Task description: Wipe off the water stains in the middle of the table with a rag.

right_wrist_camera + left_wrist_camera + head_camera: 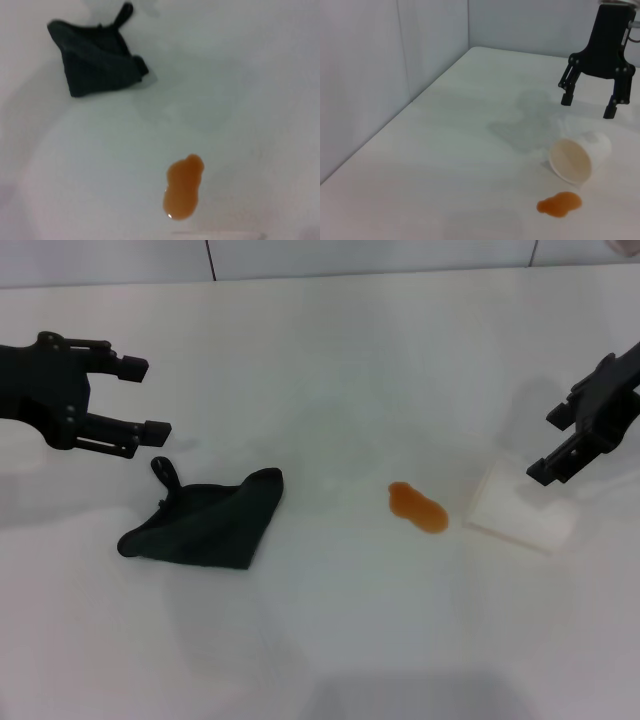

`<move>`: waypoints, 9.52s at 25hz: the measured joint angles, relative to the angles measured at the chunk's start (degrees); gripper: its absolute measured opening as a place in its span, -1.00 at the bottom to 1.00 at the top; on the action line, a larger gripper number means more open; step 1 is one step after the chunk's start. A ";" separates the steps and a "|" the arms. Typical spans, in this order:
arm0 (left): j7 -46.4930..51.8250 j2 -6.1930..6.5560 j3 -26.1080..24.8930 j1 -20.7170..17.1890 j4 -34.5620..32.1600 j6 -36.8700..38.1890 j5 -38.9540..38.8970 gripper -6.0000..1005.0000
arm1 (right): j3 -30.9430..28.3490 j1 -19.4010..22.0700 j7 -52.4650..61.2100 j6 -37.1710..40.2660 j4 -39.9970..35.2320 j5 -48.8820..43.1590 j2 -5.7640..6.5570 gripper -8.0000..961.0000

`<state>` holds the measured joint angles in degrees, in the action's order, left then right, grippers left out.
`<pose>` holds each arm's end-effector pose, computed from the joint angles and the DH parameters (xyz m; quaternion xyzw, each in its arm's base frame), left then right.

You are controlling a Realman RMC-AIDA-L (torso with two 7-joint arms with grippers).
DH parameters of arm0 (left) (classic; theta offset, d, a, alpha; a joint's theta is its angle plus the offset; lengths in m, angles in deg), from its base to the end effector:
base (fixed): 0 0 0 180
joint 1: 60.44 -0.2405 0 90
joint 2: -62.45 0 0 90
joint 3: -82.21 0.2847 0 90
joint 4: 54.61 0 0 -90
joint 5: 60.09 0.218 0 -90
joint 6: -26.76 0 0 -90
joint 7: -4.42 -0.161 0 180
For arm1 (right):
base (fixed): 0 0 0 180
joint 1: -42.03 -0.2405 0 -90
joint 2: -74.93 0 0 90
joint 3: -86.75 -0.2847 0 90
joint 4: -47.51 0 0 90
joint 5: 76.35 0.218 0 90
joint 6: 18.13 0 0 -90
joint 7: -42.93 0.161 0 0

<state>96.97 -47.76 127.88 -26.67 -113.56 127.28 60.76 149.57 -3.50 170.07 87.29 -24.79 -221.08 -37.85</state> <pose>-0.2479 0.3831 0.0718 -0.9821 -0.1172 -0.0930 0.1147 0.1798 0.4046 0.0435 -0.9553 0.2211 -0.1699 0.0981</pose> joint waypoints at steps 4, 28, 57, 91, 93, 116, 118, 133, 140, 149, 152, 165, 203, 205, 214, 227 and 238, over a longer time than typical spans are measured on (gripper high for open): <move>0.06 -0.03 0.08 0.25 -0.03 0.02 0.05 0.72 | 2.96 -2.85 2.43 0.36 2.81 -2.71 -0.25 0.76; -0.84 -1.38 3.92 0.68 0.30 -0.45 1.50 0.70 | 11.26 -8.31 11.52 -6.84 17.35 -8.71 -2.64 0.75; -1.61 -2.78 3.98 0.61 0.41 -0.69 3.65 0.66 | 15.02 -7.42 11.93 -17.73 24.32 -6.51 -3.05 0.69; -0.60 -2.27 2.55 0.05 0.06 -0.70 3.40 0.62 | 1.89 25.73 -80.52 -30.88 48.53 74.33 -2.50 0.17; -0.52 -2.28 2.51 0.06 0.16 -0.70 3.42 0.62 | 1.85 25.48 -84.23 -30.71 51.73 77.20 -2.54 0.17; -0.56 -2.81 2.62 -0.28 0.46 -1.85 3.66 0.59 | 1.87 22.79 -95.32 -32.04 66.81 85.29 -3.41 0.33; -0.49 -2.81 2.81 -0.37 0.47 -2.13 3.68 0.58 | 1.87 22.26 -96.27 -32.09 68.01 85.74 -3.41 0.34; -0.35 -2.96 2.94 -0.57 0.50 -2.18 4.53 0.56 | 2.28 21.88 -96.62 -32.60 69.23 86.03 -3.41 0.59; -0.09 -3.06 2.81 -0.58 0.44 -1.81 4.63 0.56 | 2.32 22.28 -96.34 -32.34 69.20 85.98 -3.35 0.77; -0.08 -2.88 2.56 -1.23 0.30 -2.08 5.00 0.54 | 2.61 23.88 -92.18 -29.17 68.01 83.21 -1.80 0.82; 0.18 -2.78 2.43 -1.35 0.15 -2.34 5.03 0.54 | 2.73 25.03 -86.61 -28.58 64.54 78.01 -0.49 0.82; 2.97 -2.67 2.31 -1.41 -0.91 -4.80 11.85 0.52 | -1.05 33.33 -55.34 -27.27 29.71 54.35 2.28 0.82; 3.79 -9.04 13.16 2.02 6.48 -18.49 18.63 0.48 | -7.89 16.58 -26.10 -5.73 3.71 27.31 0.47 0.82; 4.76 -9.05 14.45 2.08 6.74 -19.03 18.70 0.39 | -7.89 16.57 -26.07 -5.81 3.56 27.31 0.42 0.82; 7.94 -9.16 17.21 2.80 8.54 -21.72 18.54 0.02 | -7.82 16.36 -26.02 -6.11 3.40 27.31 0.30 0.82; 14.24 -9.36 24.91 7.00 10.64 -25.67 12.46 -0.84 | -7.80 16.71 -26.65 -7.08 3.85 27.31 -0.09 0.82; 18.52 -9.11 25.19 19.32 24.64 -41.64 10.39 -0.84 | -7.28 17.11 -27.84 -7.46 4.20 26.58 -0.37 0.82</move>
<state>115.49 -56.87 153.07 -7.35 -88.92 85.64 71.15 142.28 13.61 142.23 79.83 -20.59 -194.50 -38.22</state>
